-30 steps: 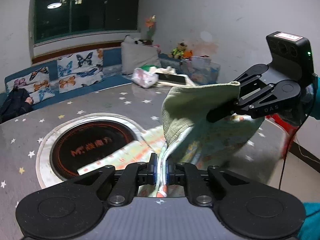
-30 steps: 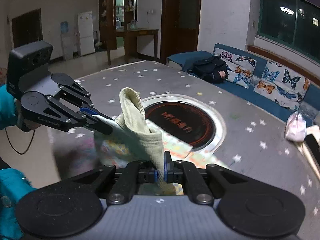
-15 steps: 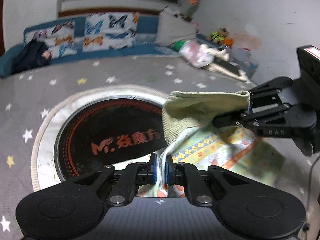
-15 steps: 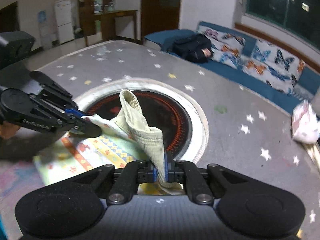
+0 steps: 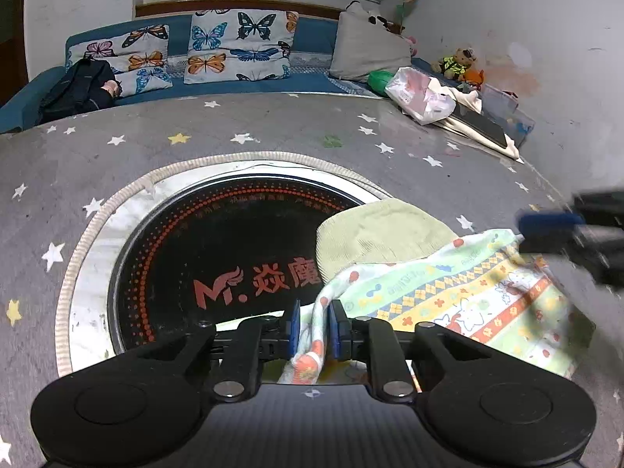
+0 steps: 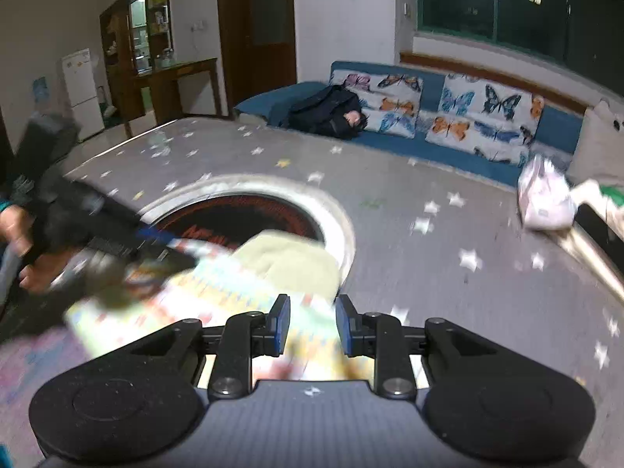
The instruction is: Fold clothes
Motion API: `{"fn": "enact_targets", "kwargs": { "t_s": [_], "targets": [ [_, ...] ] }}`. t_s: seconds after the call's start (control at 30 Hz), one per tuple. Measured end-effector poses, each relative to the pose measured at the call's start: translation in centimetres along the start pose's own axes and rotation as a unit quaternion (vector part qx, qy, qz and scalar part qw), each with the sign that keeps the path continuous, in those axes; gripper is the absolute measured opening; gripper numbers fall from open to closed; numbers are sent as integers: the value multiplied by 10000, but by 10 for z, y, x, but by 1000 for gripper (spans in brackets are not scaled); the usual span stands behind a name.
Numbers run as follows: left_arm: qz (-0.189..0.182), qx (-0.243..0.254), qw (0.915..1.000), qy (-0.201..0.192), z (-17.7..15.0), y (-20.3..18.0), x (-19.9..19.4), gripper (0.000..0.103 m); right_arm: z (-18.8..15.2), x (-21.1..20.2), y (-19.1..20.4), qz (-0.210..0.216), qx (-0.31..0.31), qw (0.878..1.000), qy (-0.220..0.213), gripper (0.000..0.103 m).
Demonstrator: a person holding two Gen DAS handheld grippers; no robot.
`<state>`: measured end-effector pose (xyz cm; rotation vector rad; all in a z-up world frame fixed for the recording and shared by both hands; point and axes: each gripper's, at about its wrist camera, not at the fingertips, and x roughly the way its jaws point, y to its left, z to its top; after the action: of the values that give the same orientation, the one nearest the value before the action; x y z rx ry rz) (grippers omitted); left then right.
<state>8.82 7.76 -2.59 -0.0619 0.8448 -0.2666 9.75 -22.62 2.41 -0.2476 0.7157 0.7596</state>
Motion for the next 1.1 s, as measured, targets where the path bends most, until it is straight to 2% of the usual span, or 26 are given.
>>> {"fn": "enact_targets", "kwargs": {
  "t_s": [0.23,0.3,0.57,0.67,0.77,0.9,1.0,1.1],
  "targets": [
    [224,-83,9997,-36,5,6,1,33,-22,-11,-14,-157,345,9993,61,23],
    [304,-169,9994,-41,6,11,0,41,-25,-12,-21,-223,496,9985,51,23],
    [870,-290,9957,-144,18,28,0,39,-12,6,-30,-197,747,9970,-3,23],
    [978,-390,9943,-191,19,34,-6,39,-10,19,-32,-274,812,9962,138,23],
    [748,-389,9958,-355,19,28,-21,38,-6,21,-32,-324,820,9961,86,24],
    [203,-207,9985,-474,21,2,-29,37,6,17,-27,-341,756,9965,-63,25],
    [-154,-102,9992,-359,21,-17,-17,37,13,28,-18,-255,654,9975,-36,26],
    [-190,-134,9996,-150,22,-26,4,32,14,42,-13,-295,581,9979,50,26]
  ]
}}
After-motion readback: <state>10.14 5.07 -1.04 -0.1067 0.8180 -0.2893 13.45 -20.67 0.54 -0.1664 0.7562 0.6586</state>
